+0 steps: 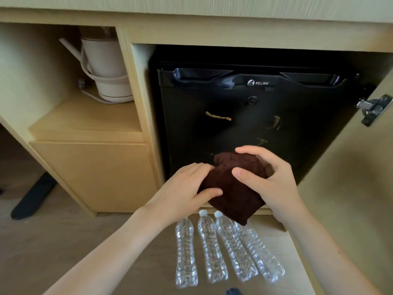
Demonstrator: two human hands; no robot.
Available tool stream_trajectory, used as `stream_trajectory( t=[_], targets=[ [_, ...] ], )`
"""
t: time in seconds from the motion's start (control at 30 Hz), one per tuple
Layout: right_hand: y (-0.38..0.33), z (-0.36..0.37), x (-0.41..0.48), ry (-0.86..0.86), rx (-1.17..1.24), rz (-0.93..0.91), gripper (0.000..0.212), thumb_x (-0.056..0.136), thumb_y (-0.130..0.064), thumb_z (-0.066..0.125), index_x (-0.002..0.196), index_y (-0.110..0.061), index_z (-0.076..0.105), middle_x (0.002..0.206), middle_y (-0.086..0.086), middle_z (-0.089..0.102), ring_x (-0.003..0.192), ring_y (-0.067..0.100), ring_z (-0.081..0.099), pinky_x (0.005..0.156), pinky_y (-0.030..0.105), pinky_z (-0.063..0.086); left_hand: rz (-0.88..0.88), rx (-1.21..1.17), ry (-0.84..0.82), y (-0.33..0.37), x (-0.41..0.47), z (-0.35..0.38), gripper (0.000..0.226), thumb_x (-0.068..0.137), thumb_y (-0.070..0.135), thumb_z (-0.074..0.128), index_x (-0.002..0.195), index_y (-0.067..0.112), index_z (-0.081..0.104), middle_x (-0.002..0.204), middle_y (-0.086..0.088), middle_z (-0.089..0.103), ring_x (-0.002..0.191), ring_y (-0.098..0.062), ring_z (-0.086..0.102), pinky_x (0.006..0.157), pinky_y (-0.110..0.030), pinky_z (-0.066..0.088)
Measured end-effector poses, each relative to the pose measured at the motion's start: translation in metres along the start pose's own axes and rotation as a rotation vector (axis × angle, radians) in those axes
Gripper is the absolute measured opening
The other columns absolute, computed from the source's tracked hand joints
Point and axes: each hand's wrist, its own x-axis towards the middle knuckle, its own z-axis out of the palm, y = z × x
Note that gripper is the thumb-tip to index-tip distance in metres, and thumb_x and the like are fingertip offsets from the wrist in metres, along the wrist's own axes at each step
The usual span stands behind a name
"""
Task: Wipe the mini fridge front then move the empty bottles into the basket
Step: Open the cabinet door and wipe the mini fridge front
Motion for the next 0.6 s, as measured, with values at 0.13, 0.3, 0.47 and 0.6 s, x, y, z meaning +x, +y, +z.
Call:
stream_trajectory(
  t=[0.13,0.3,0.47,0.6],
  targets=[
    [0.012,0.0,0.004,-0.04,-0.09,0.022,0.033,0.082,-0.025,0.082,0.112,-0.035,0.071,0.109,-0.018,0.07,0.104,0.003,0.066,0.078,0.014,0.054,-0.025,-0.005,0.055,-0.003,-0.002,0.003,0.031,0.098,0.046,0.053,0.115,0.02,0.057,0.098,0.011,0.057,0.093,-0.005,0.049,0.083,-0.022,0.04],
    [0.021,-0.007,0.005,-0.104,-0.443,0.074,0.048,0.074,-0.054,0.078,0.119,-0.05,0.06,0.118,-0.025,0.052,0.109,-0.009,0.05,0.081,0.0,0.042,-0.045,-0.034,0.041,-0.002,-0.001,0.001,0.023,0.098,0.038,0.054,0.113,0.02,0.056,0.096,0.014,0.051,0.094,-0.004,0.046,0.083,-0.021,0.04],
    [0.016,-0.008,0.009,-0.289,-0.71,-0.071,0.073,0.06,-0.073,0.073,0.127,-0.055,0.047,0.14,-0.034,0.03,0.13,-0.004,0.037,0.097,0.015,0.04,0.052,0.022,0.047,0.006,0.008,-0.011,0.019,0.098,0.034,0.056,0.107,0.017,0.055,0.09,0.019,0.043,0.089,-0.003,0.039,0.08,-0.012,0.033],
    [0.016,-0.003,0.016,-0.266,-0.421,-0.081,0.052,0.072,-0.045,0.084,0.118,-0.047,0.059,0.115,-0.022,0.065,0.109,0.001,0.063,0.086,0.017,0.054,0.142,0.051,0.019,0.007,0.019,-0.023,0.033,0.095,0.05,0.05,0.109,0.021,0.058,0.097,0.017,0.051,0.094,-0.004,0.042,0.085,-0.018,0.037]
  ],
)
